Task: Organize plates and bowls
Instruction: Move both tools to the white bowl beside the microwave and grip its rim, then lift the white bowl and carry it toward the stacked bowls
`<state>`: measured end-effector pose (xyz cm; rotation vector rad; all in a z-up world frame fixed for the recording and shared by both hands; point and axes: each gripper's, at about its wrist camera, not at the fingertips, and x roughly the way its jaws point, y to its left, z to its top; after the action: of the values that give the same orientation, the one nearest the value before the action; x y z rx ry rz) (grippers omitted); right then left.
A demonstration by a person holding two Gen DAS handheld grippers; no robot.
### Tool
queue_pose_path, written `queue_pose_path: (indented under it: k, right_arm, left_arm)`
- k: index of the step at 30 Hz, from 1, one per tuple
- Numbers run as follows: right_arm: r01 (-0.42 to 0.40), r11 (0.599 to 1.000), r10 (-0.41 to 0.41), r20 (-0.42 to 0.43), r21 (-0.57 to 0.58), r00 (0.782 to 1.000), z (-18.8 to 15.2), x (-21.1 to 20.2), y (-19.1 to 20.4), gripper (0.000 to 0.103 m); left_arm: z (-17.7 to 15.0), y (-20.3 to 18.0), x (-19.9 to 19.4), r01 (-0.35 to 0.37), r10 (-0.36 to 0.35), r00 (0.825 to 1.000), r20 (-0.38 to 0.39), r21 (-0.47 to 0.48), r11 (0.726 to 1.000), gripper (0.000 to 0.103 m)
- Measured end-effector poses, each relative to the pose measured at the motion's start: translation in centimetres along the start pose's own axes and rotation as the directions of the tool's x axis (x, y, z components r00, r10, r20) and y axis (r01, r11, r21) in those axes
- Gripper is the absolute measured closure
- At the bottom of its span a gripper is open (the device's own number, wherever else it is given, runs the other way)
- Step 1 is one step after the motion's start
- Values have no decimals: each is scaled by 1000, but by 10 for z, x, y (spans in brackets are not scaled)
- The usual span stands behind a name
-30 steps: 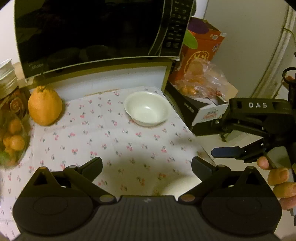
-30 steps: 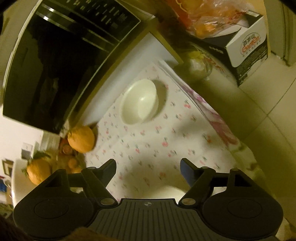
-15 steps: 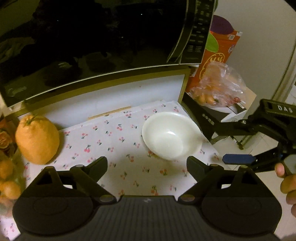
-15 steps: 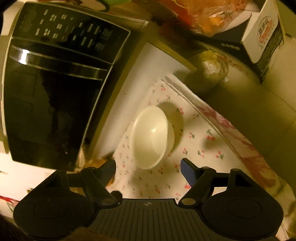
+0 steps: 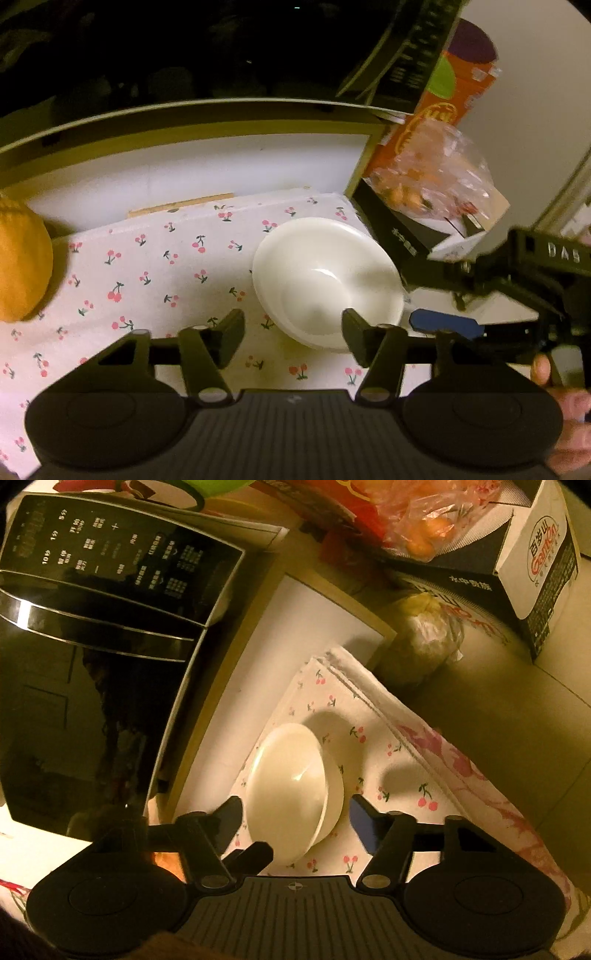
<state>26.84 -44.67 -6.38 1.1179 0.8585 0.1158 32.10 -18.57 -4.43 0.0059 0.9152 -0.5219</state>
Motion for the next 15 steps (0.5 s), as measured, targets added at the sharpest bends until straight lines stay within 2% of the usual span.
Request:
queue_pose_path:
  k: [2, 4, 9, 15]
  right_arm:
    - [11, 1000, -10, 4, -11, 1000, 0, 3, -1, 61]
    - [26, 999, -25, 13, -24, 1000, 0, 5, -1, 72]
    - [55, 998, -55, 31, -24, 998, 0, 10, -5, 82]
    - [71, 997, -70, 46, -21, 996, 0, 12, -6, 90]
  left_arm:
    - [0, 4, 4, 0, -1, 1000, -2, -37, 999, 61]
    - [-1, 6, 9, -1, 1, 1000, -5, -59, 998, 64]
    - [-1, 9, 13, -23, 23, 1000, 8, -71, 997, 70]
    - [-1, 10, 17, -28, 30, 999, 20, -87, 996, 84]
